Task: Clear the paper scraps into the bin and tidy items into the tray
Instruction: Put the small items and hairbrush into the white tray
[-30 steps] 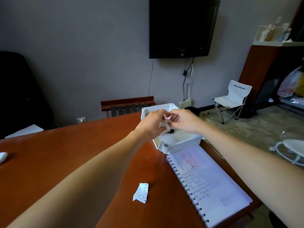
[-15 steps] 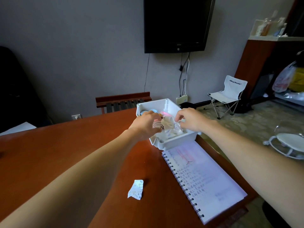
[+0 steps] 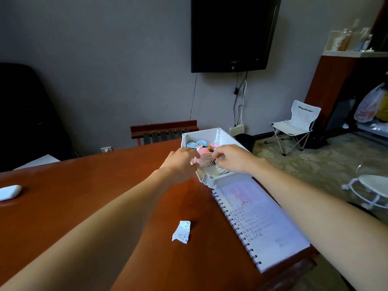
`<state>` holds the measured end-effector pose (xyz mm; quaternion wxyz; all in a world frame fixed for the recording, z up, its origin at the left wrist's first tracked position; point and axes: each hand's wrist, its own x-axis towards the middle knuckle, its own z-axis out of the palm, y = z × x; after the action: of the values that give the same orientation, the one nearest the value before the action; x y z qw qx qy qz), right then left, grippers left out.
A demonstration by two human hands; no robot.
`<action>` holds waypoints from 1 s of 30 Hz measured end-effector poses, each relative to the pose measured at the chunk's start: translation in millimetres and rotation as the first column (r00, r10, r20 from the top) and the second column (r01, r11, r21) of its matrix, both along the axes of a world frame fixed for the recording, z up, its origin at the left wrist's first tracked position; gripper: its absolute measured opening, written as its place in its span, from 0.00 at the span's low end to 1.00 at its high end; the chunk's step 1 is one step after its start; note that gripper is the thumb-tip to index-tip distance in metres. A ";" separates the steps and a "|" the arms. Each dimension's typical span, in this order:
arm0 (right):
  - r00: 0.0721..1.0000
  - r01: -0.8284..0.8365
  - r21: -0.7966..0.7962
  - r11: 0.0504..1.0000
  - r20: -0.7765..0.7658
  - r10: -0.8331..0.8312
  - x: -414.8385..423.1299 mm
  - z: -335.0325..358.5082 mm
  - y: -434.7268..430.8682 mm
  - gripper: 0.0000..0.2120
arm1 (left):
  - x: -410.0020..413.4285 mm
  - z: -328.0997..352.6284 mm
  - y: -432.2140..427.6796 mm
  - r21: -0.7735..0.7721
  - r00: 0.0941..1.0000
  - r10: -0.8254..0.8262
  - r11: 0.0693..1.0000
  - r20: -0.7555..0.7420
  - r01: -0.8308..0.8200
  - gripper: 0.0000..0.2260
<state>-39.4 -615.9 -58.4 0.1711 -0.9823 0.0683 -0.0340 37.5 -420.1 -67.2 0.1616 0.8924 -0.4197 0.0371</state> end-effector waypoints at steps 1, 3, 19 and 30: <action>1.000 -0.009 -0.011 1.000 0.010 0.009 -2.2 1.0 6.0 0.13 | -2.2 1.1 6.5 0.000 1.000 0.006 1.000 0.001 -0.006 0.15; 0.998 -0.038 -0.020 0.999 0.045 0.038 -6.7 4.4 19.4 0.12 | -6.9 2.4 21.3 0.001 1.000 0.017 1.000 0.019 -0.017 0.15; 0.972 -0.220 -0.050 0.974 0.079 0.223 -68.0 -13.6 130.7 0.12 | -70.4 -34.2 148.7 -0.008 0.993 0.119 0.993 0.006 -0.119 0.14; 0.976 -0.193 -0.018 0.981 -0.107 0.190 -108.1 -43.1 175.7 0.18 | -105.7 -46.3 209.3 -0.028 0.991 0.135 0.991 0.020 -0.134 0.14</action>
<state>-147.6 -440.3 -101.5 0.1560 -0.9870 -0.0185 0.0331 -68.2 -210.8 -113.5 0.1662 0.9160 -0.3597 0.0634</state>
